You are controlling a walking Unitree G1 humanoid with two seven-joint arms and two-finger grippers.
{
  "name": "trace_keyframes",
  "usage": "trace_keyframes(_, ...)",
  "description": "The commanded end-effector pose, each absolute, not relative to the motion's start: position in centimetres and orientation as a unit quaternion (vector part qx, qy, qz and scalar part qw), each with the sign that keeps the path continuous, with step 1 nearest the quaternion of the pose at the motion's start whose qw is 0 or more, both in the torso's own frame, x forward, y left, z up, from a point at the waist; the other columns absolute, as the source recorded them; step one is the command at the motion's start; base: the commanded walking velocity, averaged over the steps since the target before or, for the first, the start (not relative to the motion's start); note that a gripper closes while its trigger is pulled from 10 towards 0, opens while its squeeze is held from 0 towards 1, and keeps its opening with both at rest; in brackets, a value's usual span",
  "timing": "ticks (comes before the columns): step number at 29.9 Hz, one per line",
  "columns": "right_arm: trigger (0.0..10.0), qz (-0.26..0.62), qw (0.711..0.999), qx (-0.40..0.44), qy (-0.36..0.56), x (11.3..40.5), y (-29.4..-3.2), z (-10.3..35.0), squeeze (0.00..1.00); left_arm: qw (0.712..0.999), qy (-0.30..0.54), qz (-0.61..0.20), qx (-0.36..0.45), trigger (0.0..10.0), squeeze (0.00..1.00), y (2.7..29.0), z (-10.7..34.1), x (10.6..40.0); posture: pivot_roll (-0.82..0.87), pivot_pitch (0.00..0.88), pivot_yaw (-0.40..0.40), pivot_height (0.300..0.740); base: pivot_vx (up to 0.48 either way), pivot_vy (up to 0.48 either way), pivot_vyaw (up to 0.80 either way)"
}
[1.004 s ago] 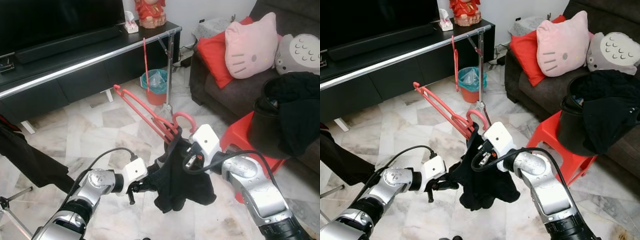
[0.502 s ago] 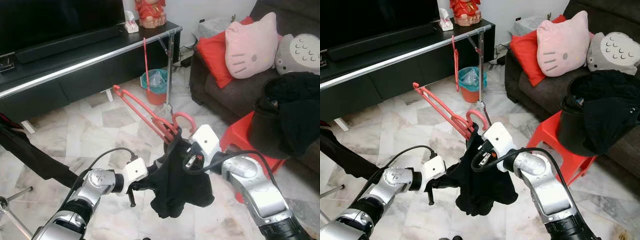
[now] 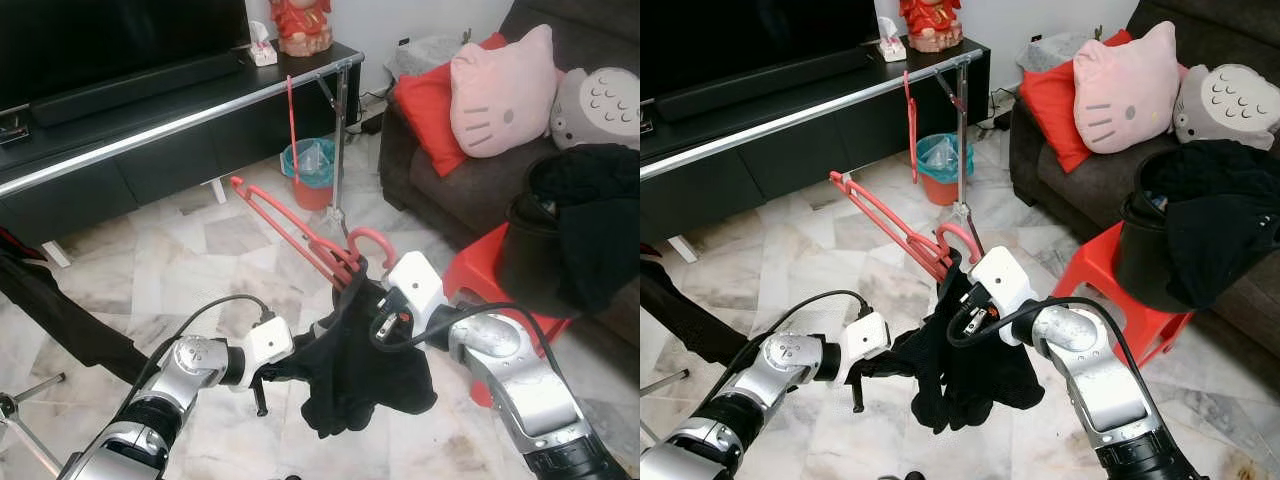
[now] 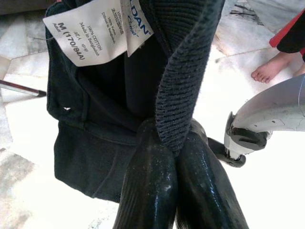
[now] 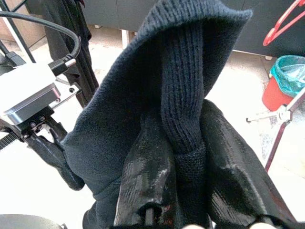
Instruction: Hang hanger
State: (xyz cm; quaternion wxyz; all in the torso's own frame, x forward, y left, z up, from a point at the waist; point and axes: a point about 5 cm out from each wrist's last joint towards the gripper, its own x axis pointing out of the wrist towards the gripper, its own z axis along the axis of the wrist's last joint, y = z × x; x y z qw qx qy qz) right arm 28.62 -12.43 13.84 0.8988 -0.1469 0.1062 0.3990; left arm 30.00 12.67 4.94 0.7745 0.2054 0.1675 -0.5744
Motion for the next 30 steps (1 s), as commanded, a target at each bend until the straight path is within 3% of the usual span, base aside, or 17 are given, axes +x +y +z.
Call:
trace_keyframes(1, 10.0, 0.412, 0.894, -0.154, 0.082, 28.4, -12.0, 14.6, 0.00, 0.766, 0.172, -0.582, 0.212, 10.0, 0.00, 12.6, 4.8, 29.8, -0.01, 0.059, 0.057, 0.740, 0.000, 0.000, 0.00)
trace_keyframes(6, 10.0, 0.398, 0.893, -0.181, 0.104, 28.4, -13.7, 13.9, 0.00, 0.764, 0.177, -0.580, 0.222, 10.0, 0.00, 13.2, 4.8, 29.8, -0.01, 0.059, 0.058, 0.740, 0.000, 0.000, 0.00)
trace_keyframes(15, 10.0, 0.361, 0.861, -0.247, 0.259, 26.4, -20.3, 9.4, 0.00, 0.749, 0.183, -0.567, 0.289, 10.0, 0.00, 14.7, 4.4, 29.5, -0.02, 0.065, 0.056, 0.740, 0.000, 0.000, 0.00)
trace_keyframes(26, 10.0, 0.390, 0.849, -0.203, 0.294, 24.2, -23.4, 9.3, 0.00, 0.736, 0.160, -0.561, 0.344, 10.0, 0.00, 14.9, 4.6, 29.7, -0.02, 0.072, 0.066, 0.740, 0.000, 0.000, 0.00)
trace_keyframes(30, 10.0, 0.437, 0.822, -0.185, 0.315, 22.6, -23.8, 9.1, 0.00, 0.738, 0.147, -0.555, 0.354, 10.0, 0.00, 14.9, 4.8, 29.8, -0.02, 0.074, 0.066, 0.740, 0.000, 0.000, 0.00)
